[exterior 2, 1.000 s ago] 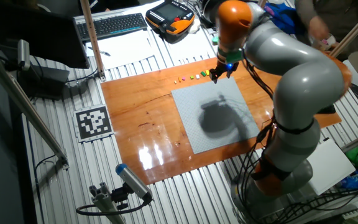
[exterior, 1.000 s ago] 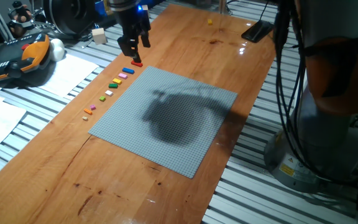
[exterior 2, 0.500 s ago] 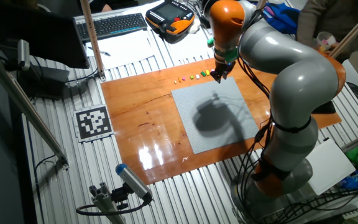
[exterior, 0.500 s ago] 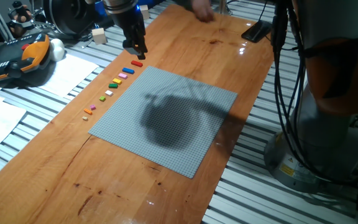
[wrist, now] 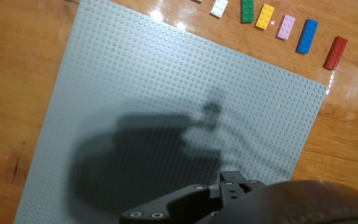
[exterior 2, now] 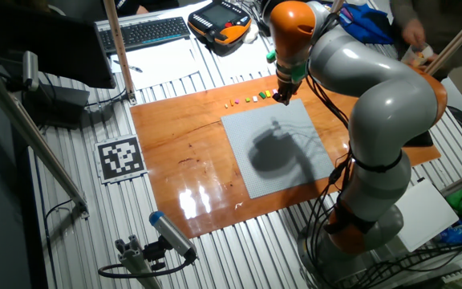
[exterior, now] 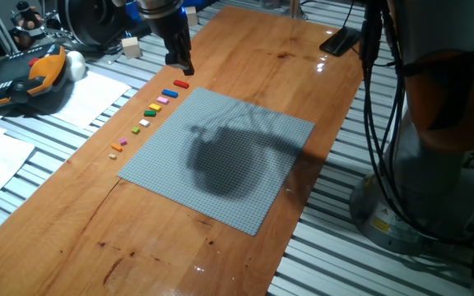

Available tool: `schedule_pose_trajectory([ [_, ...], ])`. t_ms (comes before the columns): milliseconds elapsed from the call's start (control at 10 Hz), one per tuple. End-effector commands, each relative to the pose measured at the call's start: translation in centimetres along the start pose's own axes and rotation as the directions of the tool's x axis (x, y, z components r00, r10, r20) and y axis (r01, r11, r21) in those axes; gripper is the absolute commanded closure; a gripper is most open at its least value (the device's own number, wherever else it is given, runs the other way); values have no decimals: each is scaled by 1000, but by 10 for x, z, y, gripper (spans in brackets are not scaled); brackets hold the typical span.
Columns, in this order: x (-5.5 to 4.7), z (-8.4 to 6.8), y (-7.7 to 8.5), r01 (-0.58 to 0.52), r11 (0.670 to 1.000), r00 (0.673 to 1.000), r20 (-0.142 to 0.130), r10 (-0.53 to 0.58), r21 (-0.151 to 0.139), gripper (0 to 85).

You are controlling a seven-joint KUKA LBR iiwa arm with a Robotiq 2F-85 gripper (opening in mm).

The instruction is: Stack small Lego blocks one on top of the other

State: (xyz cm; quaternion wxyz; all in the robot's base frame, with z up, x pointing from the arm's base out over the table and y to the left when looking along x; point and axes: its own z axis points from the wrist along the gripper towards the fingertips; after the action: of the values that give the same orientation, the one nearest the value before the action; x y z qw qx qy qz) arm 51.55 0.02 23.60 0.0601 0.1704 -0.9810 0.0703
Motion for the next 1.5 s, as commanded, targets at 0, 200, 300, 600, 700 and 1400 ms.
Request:
schedule_pose_trajectory([
  [0,0,0,0,0,1000,1000,1,0,0,850],
  [200,0,0,0,-4,1000,1000,7,4,-1,850],
  [300,0,0,0,1,1000,1000,12,-1,-2,850],
  [600,1,0,0,-38,999,999,19,38,-4,850],
  [700,1,0,0,-33,999,999,18,33,-2,850],
  [1400,1,0,0,-42,999,999,21,42,-1,850],
])
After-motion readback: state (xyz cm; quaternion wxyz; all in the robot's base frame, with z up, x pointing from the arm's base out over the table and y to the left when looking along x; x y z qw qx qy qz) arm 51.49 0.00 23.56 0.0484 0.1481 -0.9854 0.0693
